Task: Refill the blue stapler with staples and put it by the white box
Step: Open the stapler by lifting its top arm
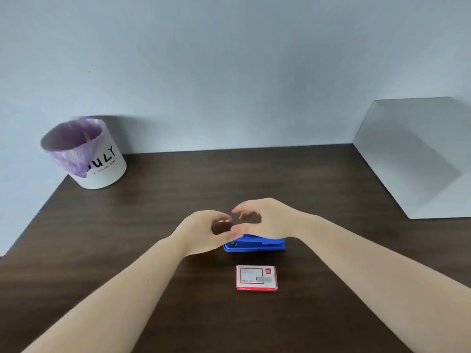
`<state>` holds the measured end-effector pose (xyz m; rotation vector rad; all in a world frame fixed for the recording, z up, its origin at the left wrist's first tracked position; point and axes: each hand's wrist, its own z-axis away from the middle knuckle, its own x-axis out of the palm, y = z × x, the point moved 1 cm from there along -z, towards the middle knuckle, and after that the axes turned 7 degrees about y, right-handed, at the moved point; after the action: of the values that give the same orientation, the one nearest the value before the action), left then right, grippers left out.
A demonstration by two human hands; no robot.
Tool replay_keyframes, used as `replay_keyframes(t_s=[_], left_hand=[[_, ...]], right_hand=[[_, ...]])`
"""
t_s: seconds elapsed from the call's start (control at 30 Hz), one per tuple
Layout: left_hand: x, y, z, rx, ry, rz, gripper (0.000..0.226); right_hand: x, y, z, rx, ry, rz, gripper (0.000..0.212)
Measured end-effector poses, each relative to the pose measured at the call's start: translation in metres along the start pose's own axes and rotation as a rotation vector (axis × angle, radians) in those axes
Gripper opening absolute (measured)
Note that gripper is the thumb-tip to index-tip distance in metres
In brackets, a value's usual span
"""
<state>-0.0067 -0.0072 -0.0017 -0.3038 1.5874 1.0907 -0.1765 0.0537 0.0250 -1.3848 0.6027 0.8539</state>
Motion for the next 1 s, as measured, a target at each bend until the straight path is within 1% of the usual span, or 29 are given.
replay_keyframes(t_s=[0.03,0.1,0.2,0.27,0.37,0.43,0.53,0.6,0.67,0.7,0.8,0.87,0.93,1.0], left_hand=[[0.007,-0.002,0.002,-0.005,-0.001,0.043,0.055],[0.012,-0.004,0.001,0.085,0.05,0.065,0.061],[0.03,-0.015,0.002,0.191,0.135,0.101,0.061],[0.038,-0.021,0.004,0.205,0.18,0.11,0.051],[0.042,-0.023,0.008,0.168,0.213,0.164,0.028],[0.045,-0.021,0.012,0.167,0.231,0.183,0.025],[0.05,-0.022,0.018,0.148,0.304,0.134,0.03],[0.049,-0.022,0.02,0.116,0.336,0.113,0.031],[0.047,-0.022,0.023,0.098,0.331,0.117,0.023],[0.045,-0.022,0.023,0.104,0.326,0.125,0.016],[0.044,-0.025,0.022,0.126,0.343,0.126,0.015],[0.045,-0.028,0.02,0.115,0.349,0.11,0.027],[0.046,-0.03,0.018,0.107,0.332,0.107,0.033],[0.046,-0.03,0.019,0.105,0.314,0.107,0.038]], right_hand=[[0.008,0.002,0.001,-0.014,-0.01,-0.04,0.052],[0.015,0.005,0.002,-0.042,0.01,-0.056,0.05],[0.032,0.013,0.005,-0.116,0.128,-0.015,0.041],[0.037,0.017,0.006,-0.149,0.213,0.018,0.036],[0.043,0.018,0.01,-0.157,0.305,0.042,0.033],[0.047,0.017,0.011,-0.155,0.348,0.069,0.032],[0.052,0.01,0.016,-0.146,0.408,0.122,0.029],[0.051,0.002,0.022,-0.125,0.478,0.067,0.029],[0.046,-0.003,0.029,-0.099,0.554,0.0,0.028],[0.041,-0.004,0.032,-0.092,0.588,-0.026,0.028],[0.024,0.004,0.044,-0.066,0.666,-0.121,0.029],[0.017,0.013,0.05,-0.052,0.707,-0.216,0.032],[0.015,0.022,0.055,-0.063,0.734,-0.33,0.036],[0.013,0.026,0.058,-0.097,0.727,-0.408,0.041]])
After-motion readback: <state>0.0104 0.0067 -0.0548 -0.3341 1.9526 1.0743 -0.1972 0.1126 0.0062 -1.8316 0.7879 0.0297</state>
